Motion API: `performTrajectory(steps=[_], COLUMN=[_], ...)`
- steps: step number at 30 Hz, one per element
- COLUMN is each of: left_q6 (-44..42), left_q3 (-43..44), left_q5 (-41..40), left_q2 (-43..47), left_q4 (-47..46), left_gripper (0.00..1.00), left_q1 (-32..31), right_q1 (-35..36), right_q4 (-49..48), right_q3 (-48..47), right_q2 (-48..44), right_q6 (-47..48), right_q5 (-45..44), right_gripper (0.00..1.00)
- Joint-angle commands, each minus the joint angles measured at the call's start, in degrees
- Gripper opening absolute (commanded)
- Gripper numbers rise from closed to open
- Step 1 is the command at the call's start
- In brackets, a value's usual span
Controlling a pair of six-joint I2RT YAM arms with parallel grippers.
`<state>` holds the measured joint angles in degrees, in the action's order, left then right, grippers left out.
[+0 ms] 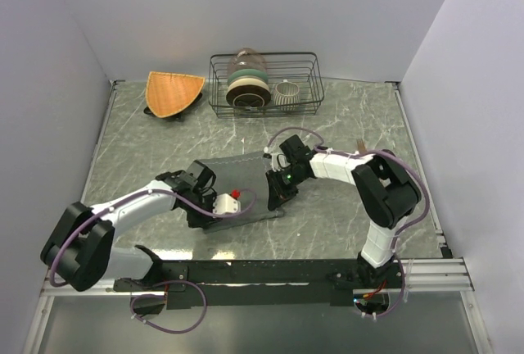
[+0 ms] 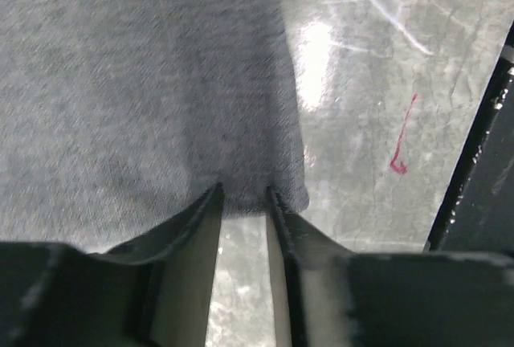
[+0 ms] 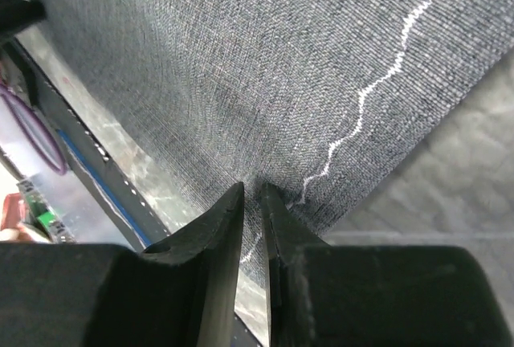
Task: Fold the napkin into a case and place the utensils inside
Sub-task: Smooth out the lower triangle-folded napkin at the center of the board.
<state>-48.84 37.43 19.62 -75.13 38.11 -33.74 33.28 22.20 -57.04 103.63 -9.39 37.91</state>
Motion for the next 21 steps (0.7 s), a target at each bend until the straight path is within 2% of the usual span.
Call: performTrajectory(steps=[1,5,7,12,21], left_q6=[-0.83,-0.20,0.67,0.15,-3.89], left_q3=[3.43,8.88,9.77,8.46,1.86], left_q5=[5.30,12.62,13.60,12.21,4.21], left_q2=[5.41,8.16,8.08,4.04,-1.50], left_q4=[3.98,8.38,8.04,7.95,5.14], left_gripper=[0.38,0.43,0.44,0.41,0.40], left_q1=[2.61,4.73,4.47,3.24,0.60], right_q1=[0.47,1.44,3.45,6.62,5.57], right_q4=[4.61,4.17,4.08,2.69,1.36], right_q3=[-2.72,-5.28,-5.72,-4.32,-0.37], right_q2=[-6.59,-11.25,-11.61,-8.72,0.16], right_q6=[2.62,2.18,2.44,1.83,1.22], right_q5=[-2.76,1.19,1.90,2.69,1.81], right_gripper=[0.25,0.28,0.28,0.27,0.25])
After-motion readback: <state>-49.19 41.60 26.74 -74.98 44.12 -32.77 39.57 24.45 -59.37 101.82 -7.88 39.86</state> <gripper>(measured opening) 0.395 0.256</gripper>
